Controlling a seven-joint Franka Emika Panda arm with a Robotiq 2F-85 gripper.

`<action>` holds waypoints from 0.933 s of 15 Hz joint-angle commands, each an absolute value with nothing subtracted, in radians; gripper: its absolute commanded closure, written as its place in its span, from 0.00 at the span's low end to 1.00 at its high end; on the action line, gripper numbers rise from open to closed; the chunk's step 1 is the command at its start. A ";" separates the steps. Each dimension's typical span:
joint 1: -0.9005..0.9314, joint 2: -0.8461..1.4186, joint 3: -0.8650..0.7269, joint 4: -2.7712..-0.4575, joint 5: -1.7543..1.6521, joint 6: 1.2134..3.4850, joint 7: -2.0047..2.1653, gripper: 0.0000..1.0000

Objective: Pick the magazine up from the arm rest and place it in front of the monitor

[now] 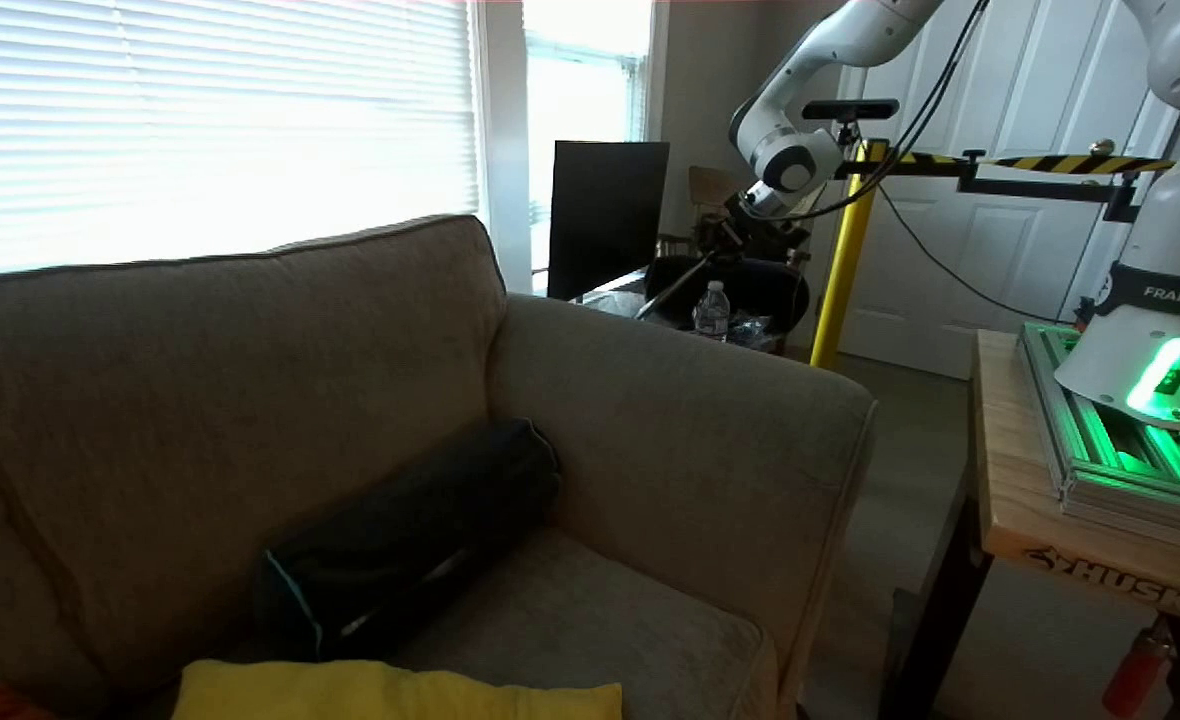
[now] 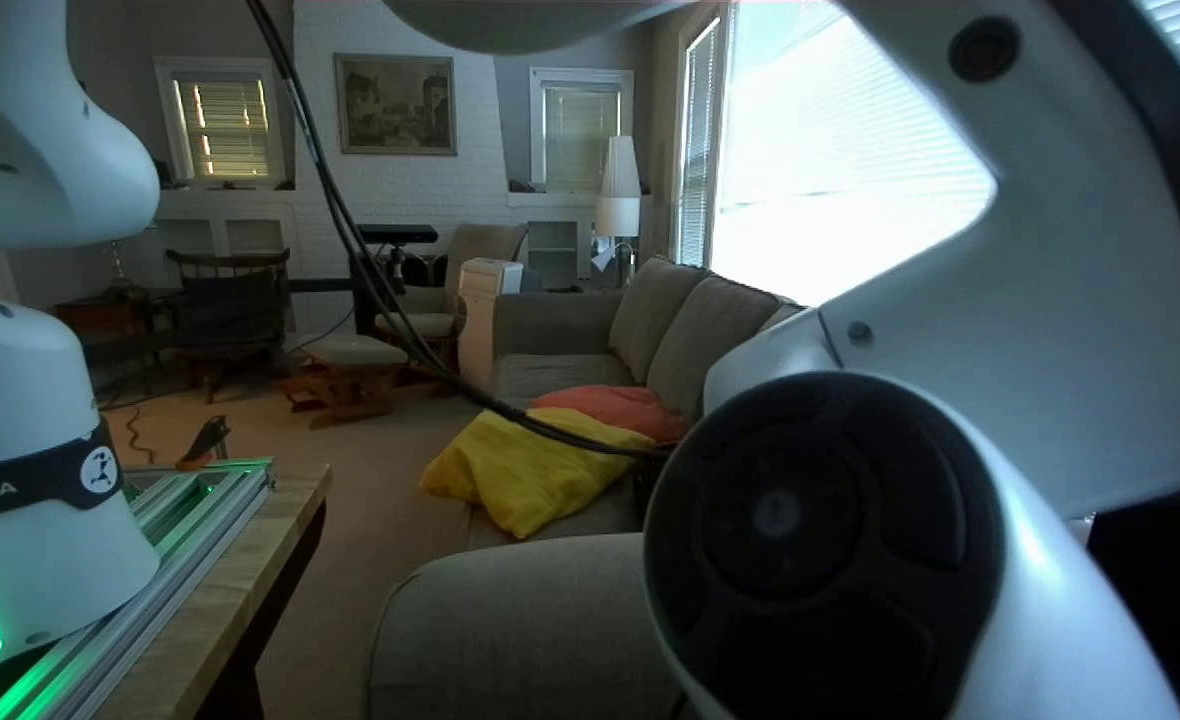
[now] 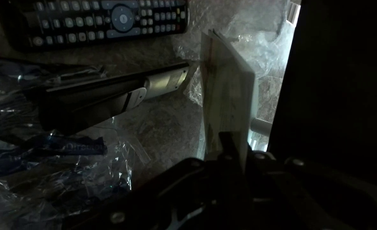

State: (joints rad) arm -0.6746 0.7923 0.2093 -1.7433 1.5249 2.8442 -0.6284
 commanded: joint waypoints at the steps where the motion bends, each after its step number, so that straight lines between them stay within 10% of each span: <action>1: -0.711 0.871 0.236 -1.658 1.614 2.818 -0.781 0.99; 14: -0.746 0.990 0.249 -1.593 1.801 2.699 -1.013 0.99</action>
